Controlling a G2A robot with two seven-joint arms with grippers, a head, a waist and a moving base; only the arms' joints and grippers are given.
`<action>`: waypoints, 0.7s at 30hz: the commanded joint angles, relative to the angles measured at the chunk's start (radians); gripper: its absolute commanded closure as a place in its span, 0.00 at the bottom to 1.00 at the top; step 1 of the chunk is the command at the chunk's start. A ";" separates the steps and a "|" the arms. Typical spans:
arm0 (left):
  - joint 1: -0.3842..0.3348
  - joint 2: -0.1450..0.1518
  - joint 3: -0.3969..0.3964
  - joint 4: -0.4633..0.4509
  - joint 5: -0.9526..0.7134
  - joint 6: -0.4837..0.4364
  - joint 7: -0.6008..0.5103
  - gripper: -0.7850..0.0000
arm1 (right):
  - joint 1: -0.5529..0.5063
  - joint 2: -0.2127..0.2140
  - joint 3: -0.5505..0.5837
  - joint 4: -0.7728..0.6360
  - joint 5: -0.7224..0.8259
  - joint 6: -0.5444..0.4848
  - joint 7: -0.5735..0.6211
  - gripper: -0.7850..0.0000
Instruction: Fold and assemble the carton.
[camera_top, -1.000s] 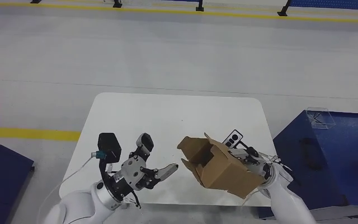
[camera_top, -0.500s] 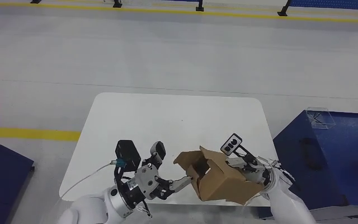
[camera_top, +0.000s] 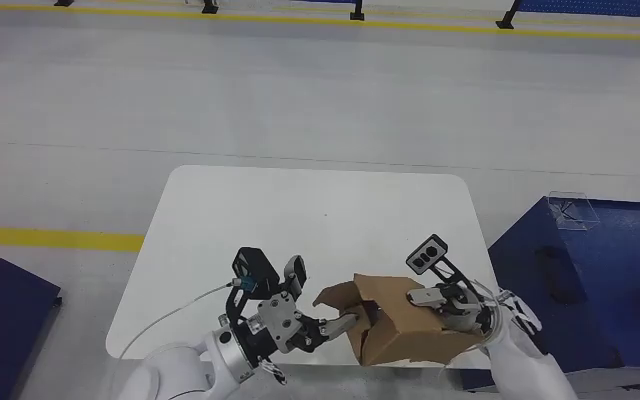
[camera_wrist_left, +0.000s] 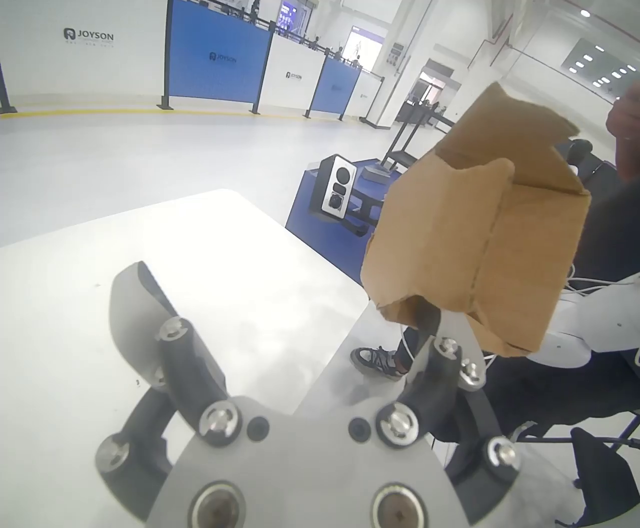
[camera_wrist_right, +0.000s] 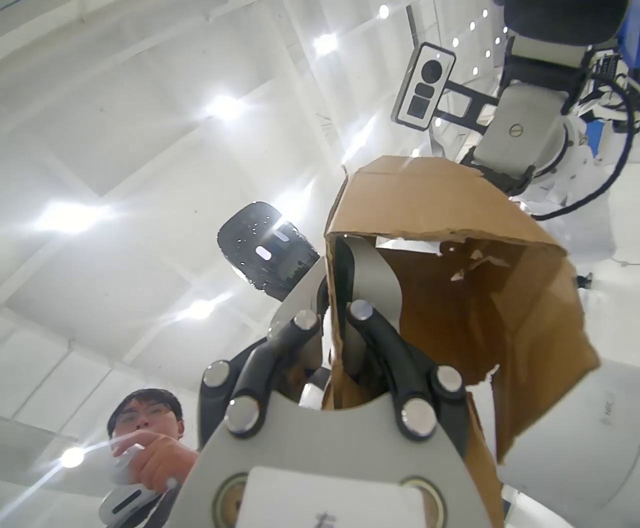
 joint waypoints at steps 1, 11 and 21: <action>0.002 0.000 -0.012 -0.006 -0.009 0.004 0.023 0.00 | 0.005 0.000 0.009 0.002 -0.030 -0.036 -0.011 1.00; 0.063 0.004 -0.106 -0.071 -0.023 -0.003 0.130 0.00 | 0.026 -0.001 0.000 0.035 -0.152 -0.146 -0.027 1.00; 0.029 -0.002 -0.042 -0.048 0.116 0.043 0.113 0.00 | 0.028 -0.003 -0.032 0.029 -0.186 -0.155 -0.012 1.00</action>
